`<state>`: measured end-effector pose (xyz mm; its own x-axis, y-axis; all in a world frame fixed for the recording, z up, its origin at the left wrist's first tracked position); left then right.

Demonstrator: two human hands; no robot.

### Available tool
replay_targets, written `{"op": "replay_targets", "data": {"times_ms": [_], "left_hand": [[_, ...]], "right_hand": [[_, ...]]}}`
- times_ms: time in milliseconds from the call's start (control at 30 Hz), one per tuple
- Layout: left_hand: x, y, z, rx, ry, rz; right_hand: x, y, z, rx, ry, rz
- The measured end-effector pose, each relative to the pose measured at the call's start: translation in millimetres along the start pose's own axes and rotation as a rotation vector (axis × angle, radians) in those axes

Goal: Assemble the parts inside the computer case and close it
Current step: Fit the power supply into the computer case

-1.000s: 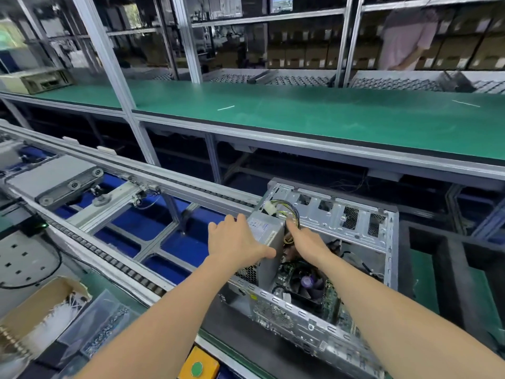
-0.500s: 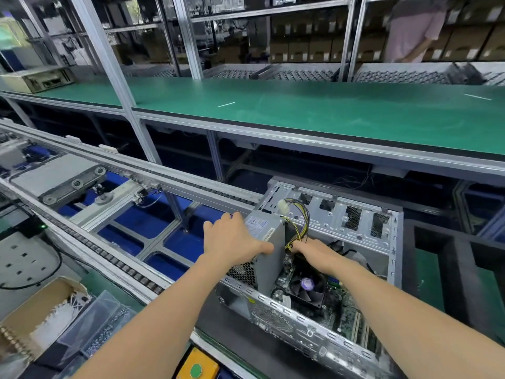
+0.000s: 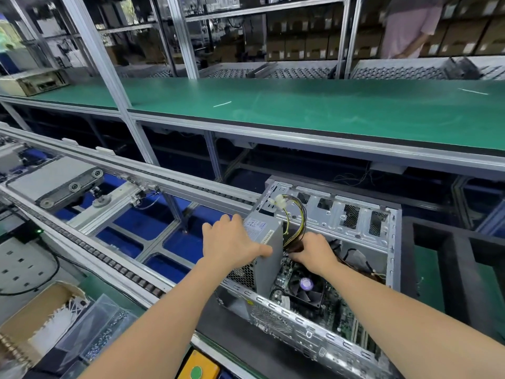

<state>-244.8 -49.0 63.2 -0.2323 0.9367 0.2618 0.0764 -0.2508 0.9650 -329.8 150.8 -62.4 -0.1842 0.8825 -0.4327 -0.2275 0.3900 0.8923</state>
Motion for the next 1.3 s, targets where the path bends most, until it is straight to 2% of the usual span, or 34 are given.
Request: {"op": "replay_targets", "data": {"times_ms": [133,534,667,901,1067,1301], "left_hand": [[2,-1,0,0.011,-0.009,-0.023],[7,-8,-3,-0.027,-0.016,-0.079],[7,-9,-5,-0.028,-0.015,-0.087],[8,-10,-7,-0.032,-0.015,-0.091],[8,-15,-5,-0.039,-0.007,-0.104],[12,-20,-6,0.038,-0.025,-0.123]], "right_hand": [[-1,-4,-5,0.049,-0.026,-0.114],[15,-22,-18,-0.286,-0.013,0.078],[20,-20,-19,-0.248,0.001,0.122],[29,-13,-22,-0.182,-0.122,0.187],[29,-17,-24,-0.233,-0.170,0.290],[35,-20,-23,-0.295,-0.209,0.187]]}}
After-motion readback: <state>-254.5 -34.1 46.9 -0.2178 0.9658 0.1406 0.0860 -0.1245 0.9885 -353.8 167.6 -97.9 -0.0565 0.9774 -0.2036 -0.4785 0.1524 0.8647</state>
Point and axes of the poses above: each hand's wrist, its own z-axis away from the middle knuckle, its own y-axis out of the back of the hand, x = y × z, the point moved 10 cm from there along -z, towards the middle knuckle, and after that the axes turned 8 degrees about z, right-handed, at the moved point
